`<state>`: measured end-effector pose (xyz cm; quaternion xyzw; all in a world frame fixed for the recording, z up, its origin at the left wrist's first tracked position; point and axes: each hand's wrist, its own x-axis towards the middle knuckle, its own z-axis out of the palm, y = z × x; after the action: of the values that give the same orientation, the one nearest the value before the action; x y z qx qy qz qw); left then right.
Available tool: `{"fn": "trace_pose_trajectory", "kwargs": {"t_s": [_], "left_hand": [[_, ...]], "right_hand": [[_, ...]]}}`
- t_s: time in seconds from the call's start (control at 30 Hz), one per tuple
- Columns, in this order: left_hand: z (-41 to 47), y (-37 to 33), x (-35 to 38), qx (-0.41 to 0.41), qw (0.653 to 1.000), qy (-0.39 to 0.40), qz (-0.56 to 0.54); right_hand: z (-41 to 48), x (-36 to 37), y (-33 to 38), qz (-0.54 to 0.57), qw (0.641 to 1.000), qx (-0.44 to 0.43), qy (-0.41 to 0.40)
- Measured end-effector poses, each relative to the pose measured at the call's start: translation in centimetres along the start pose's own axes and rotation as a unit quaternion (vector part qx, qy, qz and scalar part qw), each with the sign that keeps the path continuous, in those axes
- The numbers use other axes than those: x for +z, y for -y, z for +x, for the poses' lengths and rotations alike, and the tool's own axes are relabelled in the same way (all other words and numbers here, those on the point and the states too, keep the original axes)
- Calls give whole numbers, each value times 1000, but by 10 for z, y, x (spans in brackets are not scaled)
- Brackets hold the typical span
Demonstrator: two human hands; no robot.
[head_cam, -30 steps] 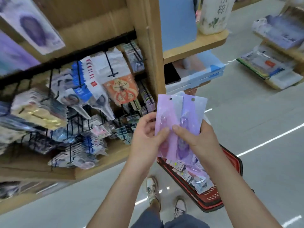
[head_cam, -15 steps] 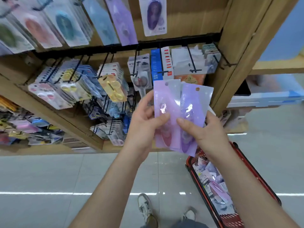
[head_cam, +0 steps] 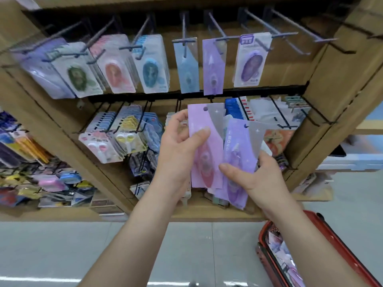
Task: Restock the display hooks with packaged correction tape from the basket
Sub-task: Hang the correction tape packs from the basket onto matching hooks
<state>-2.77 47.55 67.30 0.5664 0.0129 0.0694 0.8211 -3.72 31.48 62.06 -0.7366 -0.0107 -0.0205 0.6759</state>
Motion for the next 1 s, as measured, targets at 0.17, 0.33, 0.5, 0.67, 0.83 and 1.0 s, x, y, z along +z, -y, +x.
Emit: {"fn": "trace_pose_trajectory", "kwargs": {"t_s": [0.17,0.33,0.5,0.67,0.83,1.0], "left_hand": [[18,-16,0,31,998,-26,55],[37,-24,3,39,999,-18,16],[57,-22,11,11,1000,-13,10],[78,-17,12,27,998,-37,52],[90,-15,28,50,993,-32,107],[94,-14,49,90,983,3,157]], "right_hand": [[9,17,10,-37,999,-34,9],[26,18,16,-45,998,-35,13],[46,15,9,-3,1000,2,4],[63,-3,16,32,999,-4,6],[73,-21,21,30,999,-22,5],[80,-33,23,8,999,-44,7]]}}
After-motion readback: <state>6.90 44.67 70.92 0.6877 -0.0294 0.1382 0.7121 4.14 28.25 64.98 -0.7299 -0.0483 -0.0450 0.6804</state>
